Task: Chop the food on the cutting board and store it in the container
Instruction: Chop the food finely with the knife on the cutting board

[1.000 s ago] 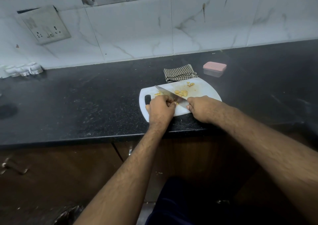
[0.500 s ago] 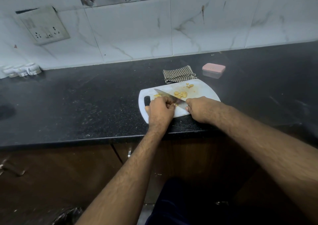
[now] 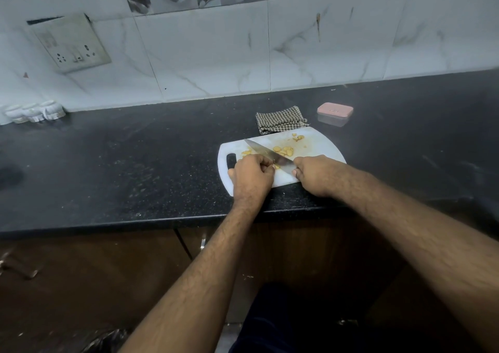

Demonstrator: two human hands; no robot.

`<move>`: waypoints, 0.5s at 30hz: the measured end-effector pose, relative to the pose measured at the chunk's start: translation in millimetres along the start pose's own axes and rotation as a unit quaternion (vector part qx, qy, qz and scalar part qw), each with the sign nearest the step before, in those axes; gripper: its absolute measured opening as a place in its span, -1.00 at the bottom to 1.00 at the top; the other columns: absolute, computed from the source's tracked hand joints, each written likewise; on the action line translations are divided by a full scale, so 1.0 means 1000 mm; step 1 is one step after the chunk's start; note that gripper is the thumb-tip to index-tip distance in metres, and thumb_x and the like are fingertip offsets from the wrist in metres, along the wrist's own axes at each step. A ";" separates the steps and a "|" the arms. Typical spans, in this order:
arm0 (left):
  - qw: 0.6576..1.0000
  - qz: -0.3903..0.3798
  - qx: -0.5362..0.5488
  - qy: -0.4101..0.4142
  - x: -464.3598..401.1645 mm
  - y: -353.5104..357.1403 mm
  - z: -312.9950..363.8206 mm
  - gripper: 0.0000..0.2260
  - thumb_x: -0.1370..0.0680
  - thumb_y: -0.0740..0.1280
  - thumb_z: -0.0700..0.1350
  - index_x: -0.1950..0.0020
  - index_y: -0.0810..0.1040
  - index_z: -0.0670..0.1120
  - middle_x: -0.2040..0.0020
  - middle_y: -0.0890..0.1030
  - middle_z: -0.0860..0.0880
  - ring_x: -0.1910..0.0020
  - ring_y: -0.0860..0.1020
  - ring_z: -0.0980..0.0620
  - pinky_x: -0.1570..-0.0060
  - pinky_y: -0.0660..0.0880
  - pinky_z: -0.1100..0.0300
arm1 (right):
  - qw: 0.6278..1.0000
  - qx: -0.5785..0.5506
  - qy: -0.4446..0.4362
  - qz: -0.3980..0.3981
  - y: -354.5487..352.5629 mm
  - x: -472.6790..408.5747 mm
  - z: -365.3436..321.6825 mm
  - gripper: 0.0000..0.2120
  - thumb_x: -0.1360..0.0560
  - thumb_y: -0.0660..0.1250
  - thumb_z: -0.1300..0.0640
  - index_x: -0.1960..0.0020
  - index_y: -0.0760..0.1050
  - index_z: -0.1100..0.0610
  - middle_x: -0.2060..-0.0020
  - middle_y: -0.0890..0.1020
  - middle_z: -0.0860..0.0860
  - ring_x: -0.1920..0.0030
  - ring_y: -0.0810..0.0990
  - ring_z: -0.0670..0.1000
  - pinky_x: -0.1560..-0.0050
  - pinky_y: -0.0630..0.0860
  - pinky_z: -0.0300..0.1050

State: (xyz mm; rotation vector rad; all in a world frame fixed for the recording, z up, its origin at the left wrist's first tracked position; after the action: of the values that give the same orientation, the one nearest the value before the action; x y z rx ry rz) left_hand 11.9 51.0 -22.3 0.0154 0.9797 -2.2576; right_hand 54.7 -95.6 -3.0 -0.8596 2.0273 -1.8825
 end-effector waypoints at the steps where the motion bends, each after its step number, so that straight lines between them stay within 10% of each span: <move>1: 1.000 0.000 0.000 0.000 0.000 0.000 0.000 -0.93 -0.56 0.42 -0.09 0.10 0.68 0.04 0.21 0.64 0.17 0.10 0.53 0.14 -0.08 0.24 0.09 | 1.000 0.003 0.000 -0.001 0.000 0.000 0.000 -0.75 -0.71 0.07 0.00 -0.28 0.40 0.08 0.00 0.49 0.04 0.00 0.47 0.04 0.01 0.40 -0.07; 15: 1.000 -0.009 -0.003 -0.002 0.000 0.001 0.001 -0.96 -0.56 0.45 -0.05 0.04 0.70 0.03 0.18 0.65 0.16 0.09 0.54 0.14 -0.10 0.24 0.09 | 0.999 0.048 0.024 -0.006 0.001 -0.004 -0.009 -0.72 -0.68 0.13 0.08 -0.37 0.38 0.05 -0.16 0.55 0.10 -0.12 0.54 0.10 -0.21 0.53 0.09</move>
State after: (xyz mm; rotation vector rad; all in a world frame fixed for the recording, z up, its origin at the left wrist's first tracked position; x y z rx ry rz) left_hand 13.0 49.5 -22.2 -0.0004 0.9870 -2.2699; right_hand 52.9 -85.6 -3.2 -0.8105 1.9439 -2.0074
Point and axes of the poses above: each hand's wrist, its own x-axis away from the middle knuckle, its own y-axis out of the palm, z = x × y, the point moved 9 cm from there along -x, towards the middle knuckle
